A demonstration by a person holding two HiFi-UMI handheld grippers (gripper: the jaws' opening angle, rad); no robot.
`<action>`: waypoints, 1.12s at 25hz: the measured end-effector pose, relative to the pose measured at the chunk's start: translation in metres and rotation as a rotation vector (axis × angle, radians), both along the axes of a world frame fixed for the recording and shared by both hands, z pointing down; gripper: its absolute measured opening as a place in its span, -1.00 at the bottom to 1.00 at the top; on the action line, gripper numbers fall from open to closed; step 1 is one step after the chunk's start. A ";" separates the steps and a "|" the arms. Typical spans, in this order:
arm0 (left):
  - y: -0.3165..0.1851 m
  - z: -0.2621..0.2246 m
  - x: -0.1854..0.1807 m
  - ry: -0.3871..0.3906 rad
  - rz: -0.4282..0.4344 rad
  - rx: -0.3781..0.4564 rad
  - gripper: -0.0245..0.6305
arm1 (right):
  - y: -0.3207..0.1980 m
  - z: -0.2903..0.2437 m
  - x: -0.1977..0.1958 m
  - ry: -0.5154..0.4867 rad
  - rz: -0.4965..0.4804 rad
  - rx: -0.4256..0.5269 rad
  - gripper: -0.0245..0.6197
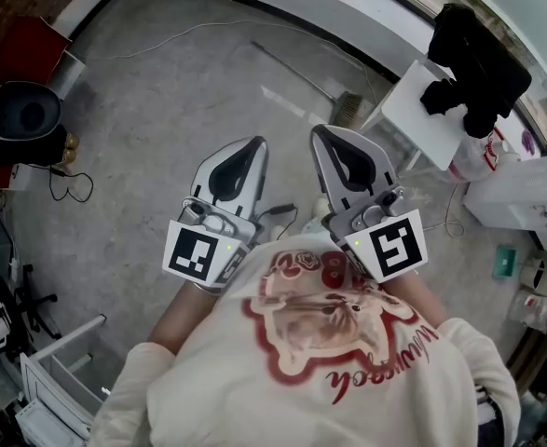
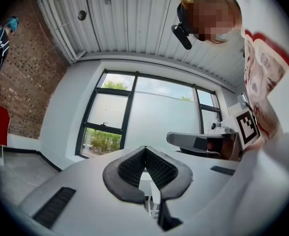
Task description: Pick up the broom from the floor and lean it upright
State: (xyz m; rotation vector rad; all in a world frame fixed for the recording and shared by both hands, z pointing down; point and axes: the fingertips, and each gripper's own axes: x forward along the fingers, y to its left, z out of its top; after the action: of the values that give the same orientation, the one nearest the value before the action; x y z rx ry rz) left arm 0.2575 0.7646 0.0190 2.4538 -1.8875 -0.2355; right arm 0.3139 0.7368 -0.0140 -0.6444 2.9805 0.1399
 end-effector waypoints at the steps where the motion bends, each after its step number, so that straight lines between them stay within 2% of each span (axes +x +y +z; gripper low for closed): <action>1: 0.000 0.001 0.000 0.001 0.001 -0.002 -0.87 | 0.001 0.000 -0.001 0.001 -0.005 0.000 -0.85; 7: -0.014 0.006 0.004 0.008 -0.003 -0.006 -0.87 | -0.009 0.009 0.004 0.002 -0.006 -0.030 -0.85; 15: -0.073 0.017 -0.005 -0.013 -0.018 -0.029 -0.87 | -0.074 0.022 -0.005 -0.021 -0.005 -0.074 -0.85; 20: -0.149 0.025 -0.035 -0.028 -0.076 -0.050 -0.87 | -0.153 0.029 -0.036 -0.050 -0.060 -0.089 -0.85; 24: -0.230 0.023 -0.061 -0.022 -0.132 -0.042 -0.87 | -0.231 0.019 -0.064 -0.048 -0.121 -0.050 -0.85; 28: -0.312 0.015 -0.080 -0.004 -0.185 -0.032 -0.87 | -0.318 0.014 -0.089 -0.037 -0.164 -0.077 -0.85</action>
State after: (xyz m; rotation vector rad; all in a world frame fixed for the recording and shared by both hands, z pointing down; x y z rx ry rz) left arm 0.1775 0.4522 0.0345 2.2618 -2.1046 -0.2035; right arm 0.2248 0.4193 0.0003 -0.4015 2.9987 0.0020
